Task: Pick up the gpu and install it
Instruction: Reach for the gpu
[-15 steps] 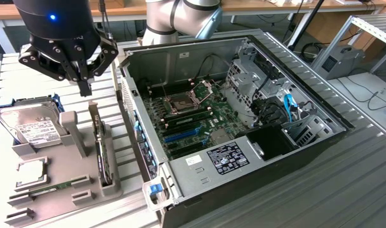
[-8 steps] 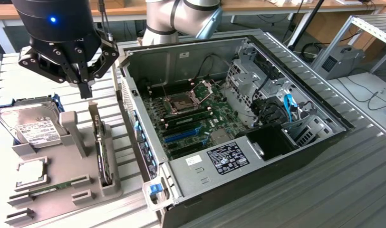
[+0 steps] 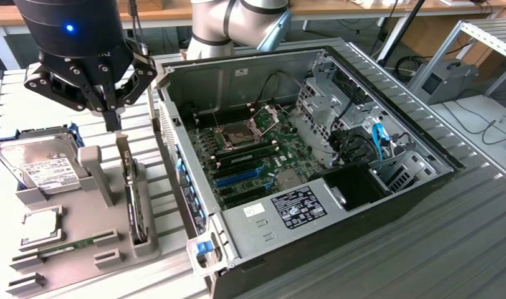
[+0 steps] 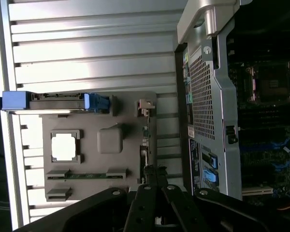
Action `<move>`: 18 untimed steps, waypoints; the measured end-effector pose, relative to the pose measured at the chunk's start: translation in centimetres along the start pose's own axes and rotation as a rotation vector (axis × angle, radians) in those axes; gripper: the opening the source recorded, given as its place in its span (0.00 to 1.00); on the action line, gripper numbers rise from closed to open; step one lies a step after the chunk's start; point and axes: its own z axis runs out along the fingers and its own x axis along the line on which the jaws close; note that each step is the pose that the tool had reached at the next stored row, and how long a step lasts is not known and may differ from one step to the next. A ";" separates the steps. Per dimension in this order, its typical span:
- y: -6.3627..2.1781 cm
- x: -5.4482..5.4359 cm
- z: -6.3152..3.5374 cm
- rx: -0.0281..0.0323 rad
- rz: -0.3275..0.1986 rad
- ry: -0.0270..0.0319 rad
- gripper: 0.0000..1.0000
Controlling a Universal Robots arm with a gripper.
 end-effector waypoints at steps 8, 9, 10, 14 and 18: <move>-0.38 0.0 0.00 0.0021 0.000 -0.0002 0.11; -0.41 0.0 0.00 0.0022 0.000 -0.0002 0.11; -0.45 0.0 0.00 0.0024 0.000 -0.0002 0.11; -0.58 0.0 0.01 0.0033 0.000 -0.0003 0.11; -0.74 -0.1 0.02 0.0039 0.000 -0.0003 0.11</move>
